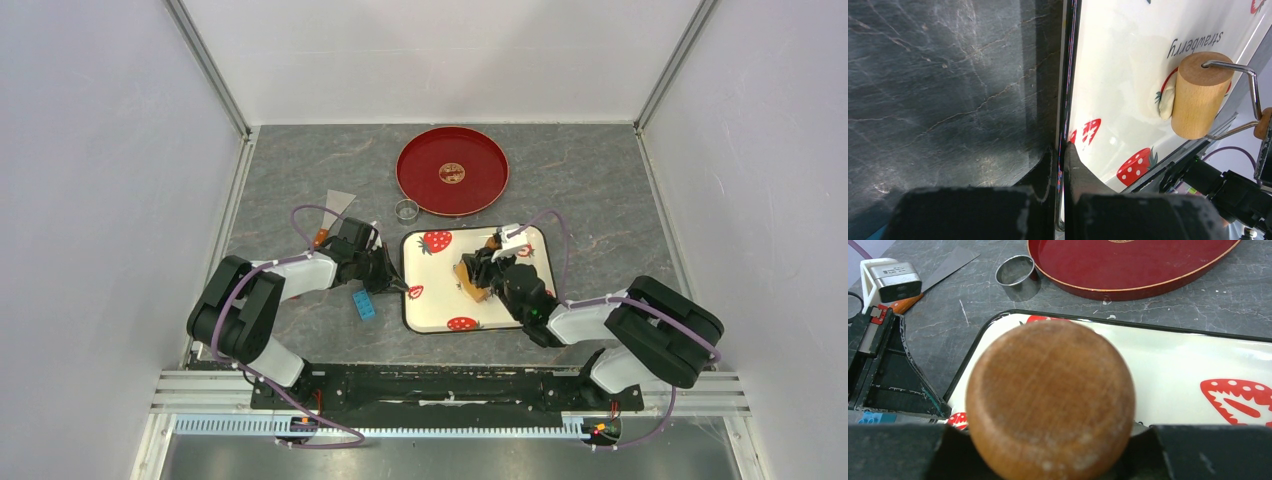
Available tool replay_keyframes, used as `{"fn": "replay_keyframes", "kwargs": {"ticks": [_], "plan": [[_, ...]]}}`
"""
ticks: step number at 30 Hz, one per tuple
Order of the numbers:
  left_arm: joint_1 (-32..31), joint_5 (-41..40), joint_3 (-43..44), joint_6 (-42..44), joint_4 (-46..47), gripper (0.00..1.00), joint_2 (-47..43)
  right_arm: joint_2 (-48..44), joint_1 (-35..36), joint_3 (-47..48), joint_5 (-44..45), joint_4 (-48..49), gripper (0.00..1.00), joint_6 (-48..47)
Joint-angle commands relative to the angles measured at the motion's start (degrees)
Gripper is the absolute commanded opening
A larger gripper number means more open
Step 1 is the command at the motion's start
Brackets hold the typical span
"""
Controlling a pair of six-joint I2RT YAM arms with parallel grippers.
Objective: Roll out the dumpling wrappers from the dough
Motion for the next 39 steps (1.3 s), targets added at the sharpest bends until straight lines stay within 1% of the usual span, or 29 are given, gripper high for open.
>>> {"fn": "replay_keyframes", "kwargs": {"ticks": [1, 19, 32, 35, 39], "plan": [[0.4, -12.7, -3.3, 1.6, -9.1, 0.02, 4.8, 3.4, 2.1, -4.7, -7.4, -17.2, 0.0, 1.1], [0.8, -12.5, -3.1, 1.8, -9.2, 0.02, 4.8, 4.8, 2.7, -3.4, -10.8, -15.7, 0.0, 1.0], [0.9, -12.3, -3.2, 1.9, -9.2, 0.02, 4.7, 8.2, 2.8, -5.2, -10.4, -14.4, 0.0, 1.6], [1.0, -12.1, -3.1, 1.9, -9.4, 0.02, 4.6, 7.8, 2.8, -2.6, -10.4, -17.2, 0.0, 0.0], [1.2, -12.1, -2.8, 2.3, -10.5, 0.02, 3.1, 4.0, 3.2, 6.1, -10.3, -25.7, 0.0, -3.5]]}}
